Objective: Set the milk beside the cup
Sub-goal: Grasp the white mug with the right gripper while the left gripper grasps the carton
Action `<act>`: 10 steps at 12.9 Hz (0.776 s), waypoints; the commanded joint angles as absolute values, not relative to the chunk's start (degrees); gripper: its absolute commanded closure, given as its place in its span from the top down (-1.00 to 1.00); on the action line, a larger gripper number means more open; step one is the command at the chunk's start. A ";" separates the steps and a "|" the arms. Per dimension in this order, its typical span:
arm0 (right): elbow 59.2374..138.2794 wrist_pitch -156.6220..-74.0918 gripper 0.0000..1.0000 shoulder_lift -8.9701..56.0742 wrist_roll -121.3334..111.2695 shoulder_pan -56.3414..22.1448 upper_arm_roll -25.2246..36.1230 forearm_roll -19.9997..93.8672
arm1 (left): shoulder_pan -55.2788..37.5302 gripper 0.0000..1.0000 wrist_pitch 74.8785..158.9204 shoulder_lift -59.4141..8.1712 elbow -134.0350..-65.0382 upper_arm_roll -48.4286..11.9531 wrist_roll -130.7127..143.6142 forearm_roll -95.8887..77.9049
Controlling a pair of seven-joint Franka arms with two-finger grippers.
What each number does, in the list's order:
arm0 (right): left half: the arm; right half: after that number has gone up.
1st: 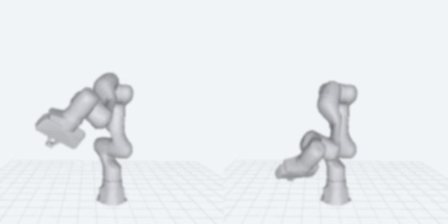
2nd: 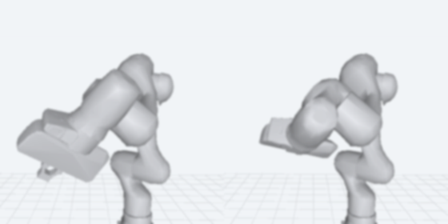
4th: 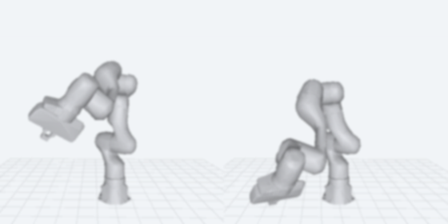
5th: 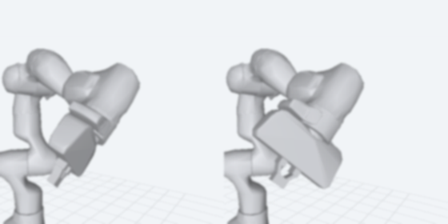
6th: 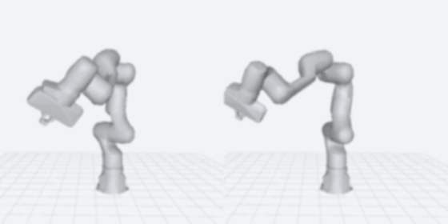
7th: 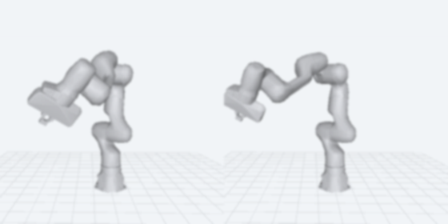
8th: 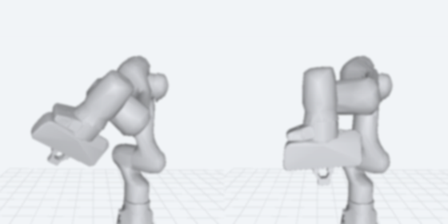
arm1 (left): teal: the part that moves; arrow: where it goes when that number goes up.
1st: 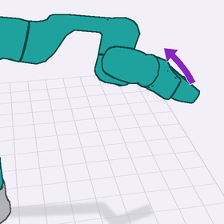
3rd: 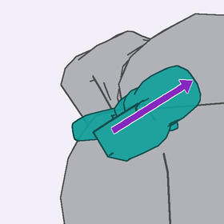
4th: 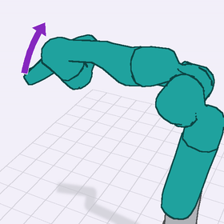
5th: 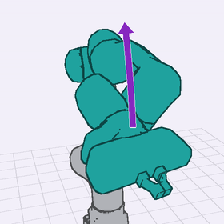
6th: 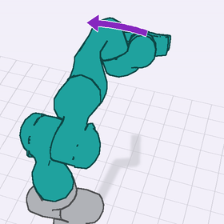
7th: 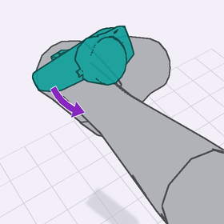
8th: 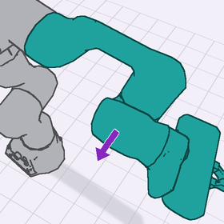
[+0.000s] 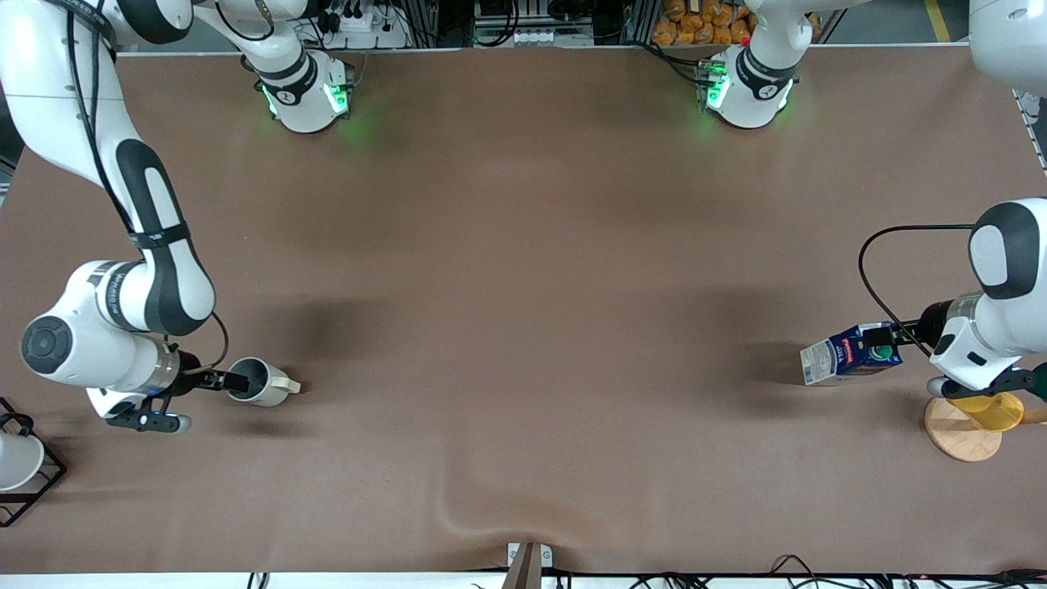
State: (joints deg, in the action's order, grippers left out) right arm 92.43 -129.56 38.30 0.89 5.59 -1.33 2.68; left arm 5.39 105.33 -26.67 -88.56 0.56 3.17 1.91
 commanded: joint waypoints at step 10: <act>95.10 -130.53 -1.00 34.82 2.90 5.36 -1.32 3.60 | 5.98 1.00 106.96 -25.84 -88.59 0.62 2.20 -1.05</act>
